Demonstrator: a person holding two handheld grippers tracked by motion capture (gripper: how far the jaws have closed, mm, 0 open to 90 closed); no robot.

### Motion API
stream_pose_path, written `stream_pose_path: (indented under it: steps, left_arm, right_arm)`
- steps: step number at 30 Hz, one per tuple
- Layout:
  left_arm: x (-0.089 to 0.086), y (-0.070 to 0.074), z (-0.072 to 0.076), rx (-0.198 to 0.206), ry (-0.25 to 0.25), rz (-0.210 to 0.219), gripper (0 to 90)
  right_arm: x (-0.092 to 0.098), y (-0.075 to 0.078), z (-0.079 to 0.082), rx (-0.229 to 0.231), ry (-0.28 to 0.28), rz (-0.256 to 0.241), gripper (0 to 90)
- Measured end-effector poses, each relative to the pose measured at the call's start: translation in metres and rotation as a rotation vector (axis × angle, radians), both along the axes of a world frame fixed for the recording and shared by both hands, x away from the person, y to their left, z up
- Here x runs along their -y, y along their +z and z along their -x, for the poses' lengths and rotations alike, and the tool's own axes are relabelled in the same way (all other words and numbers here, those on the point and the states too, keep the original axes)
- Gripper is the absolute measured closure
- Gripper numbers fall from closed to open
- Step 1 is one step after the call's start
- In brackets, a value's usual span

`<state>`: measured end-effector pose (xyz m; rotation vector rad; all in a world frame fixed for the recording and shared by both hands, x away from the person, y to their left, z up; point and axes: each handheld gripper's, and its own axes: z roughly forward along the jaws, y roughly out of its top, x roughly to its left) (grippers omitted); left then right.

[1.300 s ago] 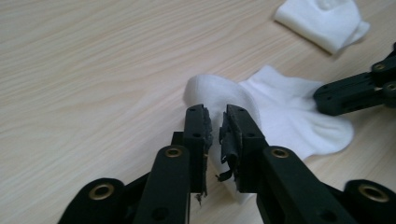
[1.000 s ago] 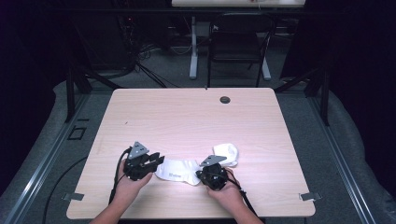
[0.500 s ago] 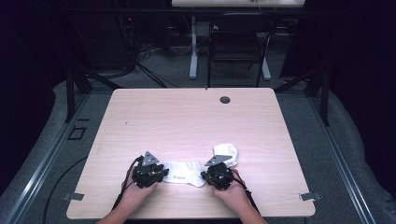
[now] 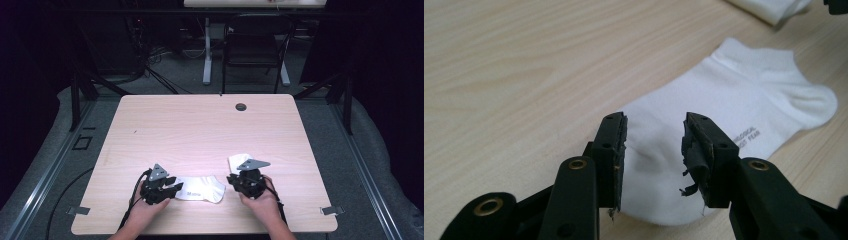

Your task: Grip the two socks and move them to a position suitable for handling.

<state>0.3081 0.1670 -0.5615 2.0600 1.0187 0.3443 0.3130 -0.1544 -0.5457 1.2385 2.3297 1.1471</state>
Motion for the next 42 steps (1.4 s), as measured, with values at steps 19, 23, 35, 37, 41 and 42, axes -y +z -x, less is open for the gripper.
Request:
stream_pose_path:
  steps: [19, 23, 35, 37, 41, 42]
  left_arm:
    - [-0.016, 0.007, -0.012, 0.019, 0.061, 0.037, 59.7]
    - [-0.018, 0.007, -0.014, 0.013, 0.067, 0.042, 59.8]
    - [-0.026, 0.011, -0.018, 0.021, 0.087, 0.056, 59.9]
    - [-0.029, 0.011, -0.019, 0.018, 0.091, 0.054, 59.9]
    - [-0.031, 0.011, -0.020, 0.018, 0.102, 0.064, 59.9]
    - [-0.032, 0.011, -0.021, 0.017, 0.105, 0.070, 59.9]
  right_arm:
    - [0.061, -0.018, -0.054, -0.062, -0.342, -0.063, 62.9]
    - [0.055, -0.021, -0.054, -0.066, -0.331, -0.041, 73.9]
    - [0.017, 0.019, -0.043, -0.007, -0.272, -0.026, 86.1]
    - [0.003, 0.025, -0.045, 0.001, -0.248, -0.006, 86.0]
    - [-0.023, 0.032, -0.052, 0.014, -0.230, 0.010, 86.1]
    - [-0.026, 0.034, -0.053, 0.016, -0.224, 0.018, 86.0]
